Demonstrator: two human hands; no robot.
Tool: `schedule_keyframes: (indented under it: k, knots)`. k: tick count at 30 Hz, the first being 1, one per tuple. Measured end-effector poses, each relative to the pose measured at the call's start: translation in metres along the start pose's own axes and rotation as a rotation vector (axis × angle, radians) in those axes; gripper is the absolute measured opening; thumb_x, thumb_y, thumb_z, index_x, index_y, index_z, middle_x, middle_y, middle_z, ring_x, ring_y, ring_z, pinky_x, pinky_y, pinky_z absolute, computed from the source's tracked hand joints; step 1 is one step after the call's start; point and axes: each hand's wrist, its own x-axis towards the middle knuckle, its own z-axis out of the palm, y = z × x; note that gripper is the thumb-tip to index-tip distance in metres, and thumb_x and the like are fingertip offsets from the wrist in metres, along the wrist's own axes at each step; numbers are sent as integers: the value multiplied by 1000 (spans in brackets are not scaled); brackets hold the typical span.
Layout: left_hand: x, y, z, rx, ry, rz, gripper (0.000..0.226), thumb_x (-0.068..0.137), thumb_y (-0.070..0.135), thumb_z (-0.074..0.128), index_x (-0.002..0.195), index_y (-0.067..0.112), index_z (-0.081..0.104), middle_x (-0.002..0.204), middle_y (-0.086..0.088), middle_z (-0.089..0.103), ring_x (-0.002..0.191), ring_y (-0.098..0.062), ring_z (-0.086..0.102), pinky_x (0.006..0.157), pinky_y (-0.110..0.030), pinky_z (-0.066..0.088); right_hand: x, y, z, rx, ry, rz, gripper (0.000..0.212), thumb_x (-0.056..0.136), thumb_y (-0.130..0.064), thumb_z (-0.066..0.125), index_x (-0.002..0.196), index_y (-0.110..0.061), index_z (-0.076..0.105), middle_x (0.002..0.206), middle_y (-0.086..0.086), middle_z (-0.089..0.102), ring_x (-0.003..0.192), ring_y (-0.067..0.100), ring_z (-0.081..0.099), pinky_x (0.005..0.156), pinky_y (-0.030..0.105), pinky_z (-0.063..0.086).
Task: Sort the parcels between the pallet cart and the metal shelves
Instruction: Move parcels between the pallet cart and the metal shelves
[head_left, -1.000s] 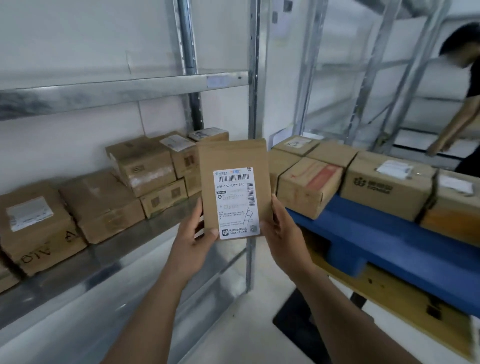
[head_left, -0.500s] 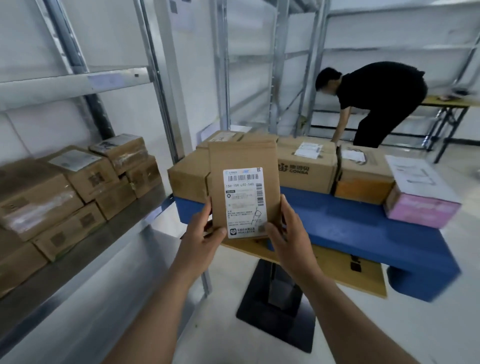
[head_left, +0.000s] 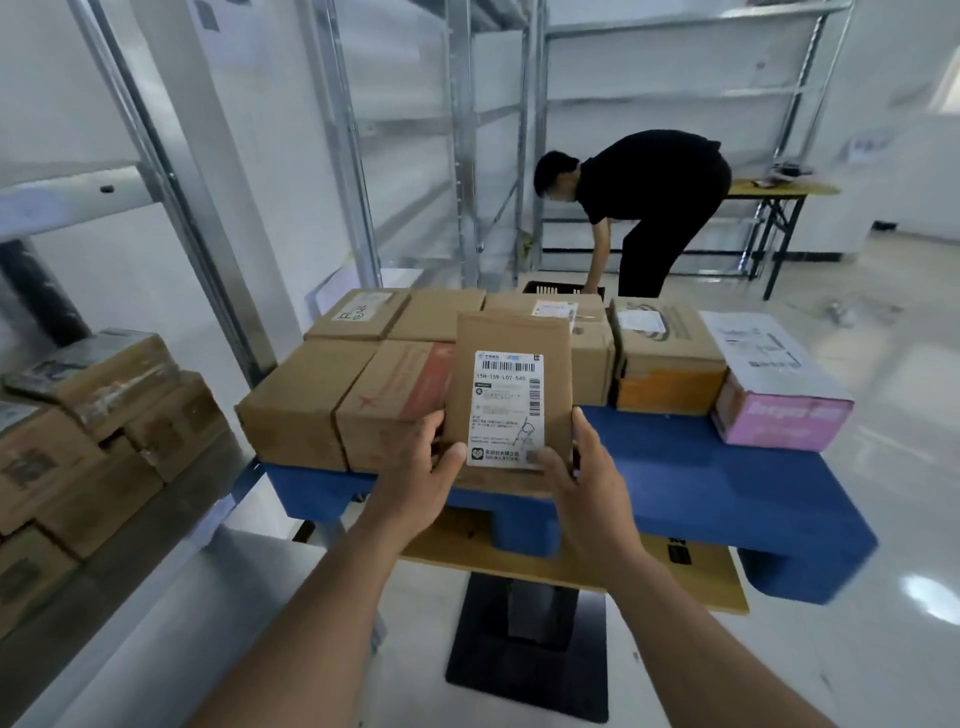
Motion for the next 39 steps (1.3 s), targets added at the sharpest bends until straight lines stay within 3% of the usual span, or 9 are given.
schedule_keyframes:
  k: [3,6,10,12,18,29,34,39]
  knots:
    - [25,-8,1,207,-1,28,53,96,39,44,143,18,32,139,4,42,123,-14,43,97,-30,43,16,7,8,-40,-7,76,60,93,-45,49,146,-32,26,125,-4,56,109,15,56,87,42,52]
    - [44,-19,1,488,9,53,53,95,43,42,142,19,36,142,1,36,126,-18,38,100,-35,38,27,14,17,-111,-52,117,59,93,-46,49,145,-32,26,124,-4,57,106,16,57,85,42,53]
    - [60,-37,4,586,-68,64,50,95,46,39,141,27,37,152,4,24,140,-17,16,111,-41,21,38,22,25,-154,-64,137,62,92,-46,52,146,-34,23,123,-6,57,101,13,57,82,39,55]
    - [65,-44,3,572,-101,61,49,95,47,38,142,30,36,152,5,23,141,-16,15,112,-41,19,45,25,27,-149,-64,145,63,92,-47,53,146,-35,22,121,-5,58,99,13,58,80,39,56]
    - [74,-49,-2,622,-81,107,48,93,46,44,139,33,39,143,8,33,128,-17,34,102,-40,36,65,29,28,-166,-72,156,65,93,-46,51,147,-36,18,121,-3,55,100,15,56,82,40,54]
    - [71,-46,-2,614,-53,120,53,93,44,47,142,32,34,143,7,34,129,-16,31,104,-38,33,68,25,28,-264,-79,161,64,94,-46,47,148,-32,16,124,2,49,103,17,50,79,36,52]
    - [38,-38,-11,438,24,92,58,94,38,50,146,28,28,151,4,30,138,-15,23,112,-36,23,50,1,31,-429,61,-98,53,93,-37,49,141,-24,30,137,1,41,120,18,37,89,33,44]
    - [-17,-47,-27,456,116,-30,56,94,41,47,146,28,28,153,3,26,140,-17,21,112,-38,20,18,-28,45,-510,-1,-328,48,93,-27,48,140,-17,41,142,6,42,128,25,37,103,40,37]
